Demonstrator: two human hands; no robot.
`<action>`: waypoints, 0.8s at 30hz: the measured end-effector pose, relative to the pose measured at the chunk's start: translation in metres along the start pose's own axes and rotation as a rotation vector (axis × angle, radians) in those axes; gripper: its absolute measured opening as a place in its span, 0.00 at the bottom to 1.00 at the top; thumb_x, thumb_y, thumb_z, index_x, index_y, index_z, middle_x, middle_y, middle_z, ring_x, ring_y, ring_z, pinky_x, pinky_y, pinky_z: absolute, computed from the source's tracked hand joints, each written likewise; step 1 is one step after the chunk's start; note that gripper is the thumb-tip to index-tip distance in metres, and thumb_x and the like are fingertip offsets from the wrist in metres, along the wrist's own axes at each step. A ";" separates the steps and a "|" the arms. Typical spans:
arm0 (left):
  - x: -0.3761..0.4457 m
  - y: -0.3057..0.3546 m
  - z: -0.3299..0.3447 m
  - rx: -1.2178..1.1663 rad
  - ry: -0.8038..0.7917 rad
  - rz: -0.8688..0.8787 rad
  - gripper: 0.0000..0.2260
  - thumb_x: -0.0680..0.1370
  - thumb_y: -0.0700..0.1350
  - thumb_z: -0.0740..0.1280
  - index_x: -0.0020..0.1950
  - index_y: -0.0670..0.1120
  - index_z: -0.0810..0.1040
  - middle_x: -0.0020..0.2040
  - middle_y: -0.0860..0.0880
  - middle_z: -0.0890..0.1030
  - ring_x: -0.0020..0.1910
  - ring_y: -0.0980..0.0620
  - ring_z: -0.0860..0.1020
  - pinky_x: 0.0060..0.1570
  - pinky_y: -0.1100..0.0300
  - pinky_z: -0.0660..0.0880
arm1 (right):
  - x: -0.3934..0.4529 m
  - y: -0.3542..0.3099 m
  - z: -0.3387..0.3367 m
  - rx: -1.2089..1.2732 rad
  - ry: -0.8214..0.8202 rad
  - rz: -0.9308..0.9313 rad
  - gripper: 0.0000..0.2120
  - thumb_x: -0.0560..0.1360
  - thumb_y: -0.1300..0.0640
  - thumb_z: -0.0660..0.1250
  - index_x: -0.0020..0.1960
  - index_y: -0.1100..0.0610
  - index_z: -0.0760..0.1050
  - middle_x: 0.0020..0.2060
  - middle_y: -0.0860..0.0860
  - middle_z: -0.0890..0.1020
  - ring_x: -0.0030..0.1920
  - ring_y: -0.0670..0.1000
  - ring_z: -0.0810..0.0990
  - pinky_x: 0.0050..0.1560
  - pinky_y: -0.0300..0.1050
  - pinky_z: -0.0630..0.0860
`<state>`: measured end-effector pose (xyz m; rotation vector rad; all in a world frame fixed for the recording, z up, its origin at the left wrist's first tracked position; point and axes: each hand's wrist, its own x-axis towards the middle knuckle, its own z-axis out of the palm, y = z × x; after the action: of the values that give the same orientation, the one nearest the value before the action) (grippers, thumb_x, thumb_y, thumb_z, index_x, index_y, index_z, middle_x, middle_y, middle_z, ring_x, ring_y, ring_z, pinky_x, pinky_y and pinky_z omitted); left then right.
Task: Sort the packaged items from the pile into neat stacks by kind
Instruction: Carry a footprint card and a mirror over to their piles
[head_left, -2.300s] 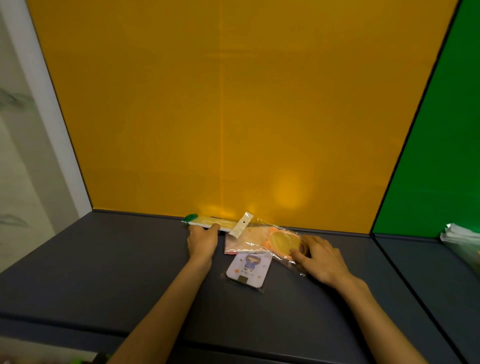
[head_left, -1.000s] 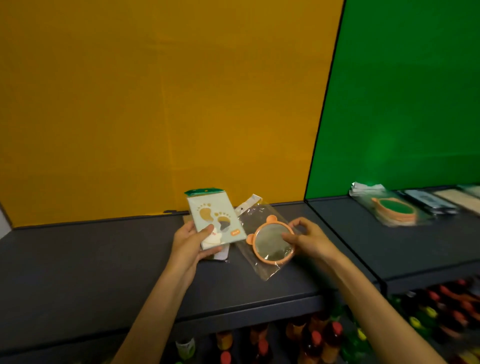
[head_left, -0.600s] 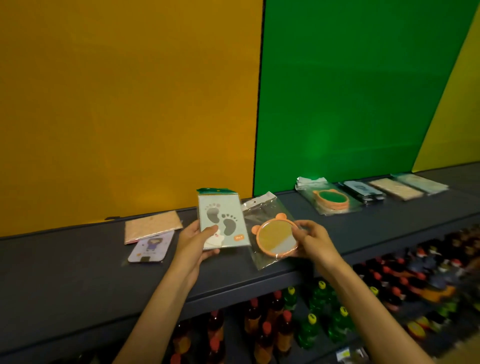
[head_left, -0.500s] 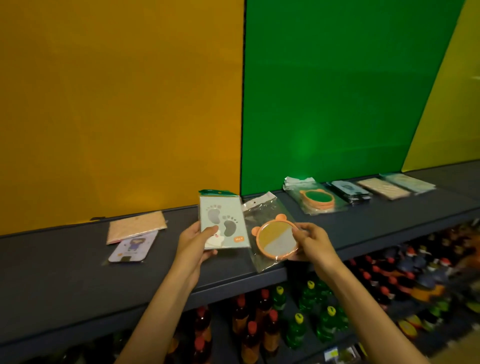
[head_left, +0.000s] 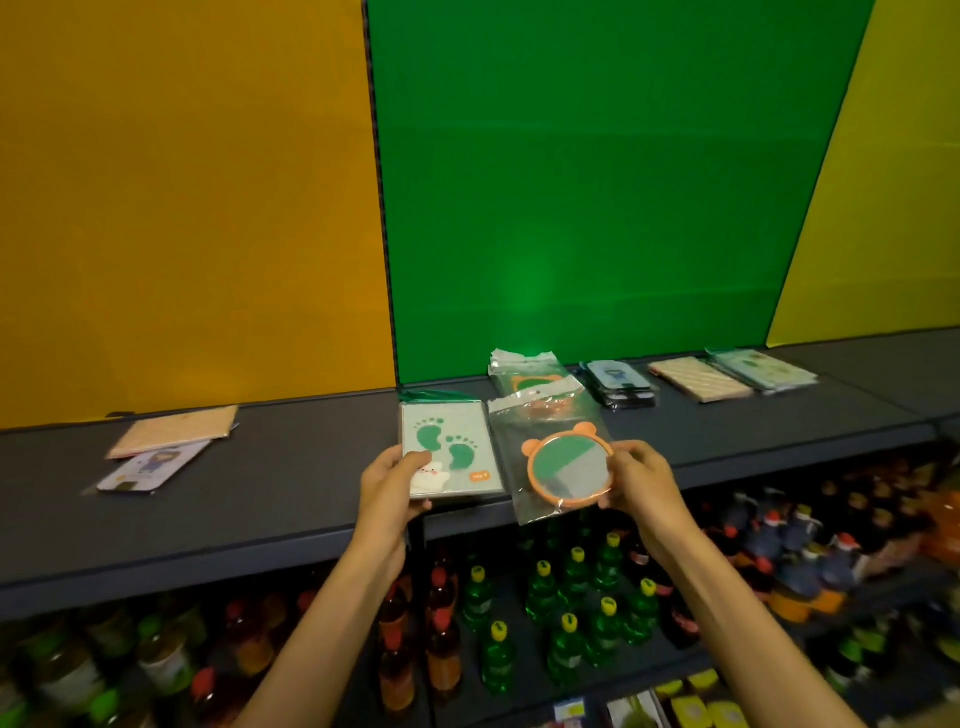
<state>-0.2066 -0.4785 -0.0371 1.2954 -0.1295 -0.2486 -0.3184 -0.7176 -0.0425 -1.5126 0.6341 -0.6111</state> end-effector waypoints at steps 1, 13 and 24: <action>0.000 -0.002 0.008 -0.002 0.023 -0.001 0.05 0.78 0.41 0.67 0.53 0.46 0.80 0.45 0.48 0.85 0.40 0.54 0.81 0.33 0.61 0.73 | 0.006 -0.002 -0.006 0.012 0.000 0.004 0.07 0.79 0.58 0.62 0.52 0.61 0.74 0.37 0.59 0.81 0.28 0.54 0.75 0.30 0.45 0.74; 0.058 -0.008 0.076 -0.042 0.149 0.087 0.04 0.78 0.41 0.67 0.52 0.46 0.78 0.42 0.50 0.84 0.37 0.56 0.80 0.27 0.65 0.70 | 0.149 -0.020 -0.015 -0.017 -0.061 0.003 0.09 0.79 0.63 0.62 0.56 0.66 0.74 0.44 0.59 0.82 0.37 0.53 0.83 0.31 0.42 0.80; 0.121 0.001 0.111 -0.082 0.230 0.161 0.06 0.78 0.40 0.67 0.54 0.45 0.78 0.46 0.48 0.84 0.40 0.56 0.81 0.30 0.64 0.71 | 0.228 -0.031 0.033 -0.258 -0.108 -0.085 0.06 0.77 0.66 0.60 0.46 0.62 0.76 0.37 0.55 0.81 0.30 0.49 0.80 0.32 0.44 0.80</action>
<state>-0.1158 -0.6130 -0.0113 1.2161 -0.0268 0.0330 -0.1340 -0.8562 -0.0132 -1.8086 0.5845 -0.5221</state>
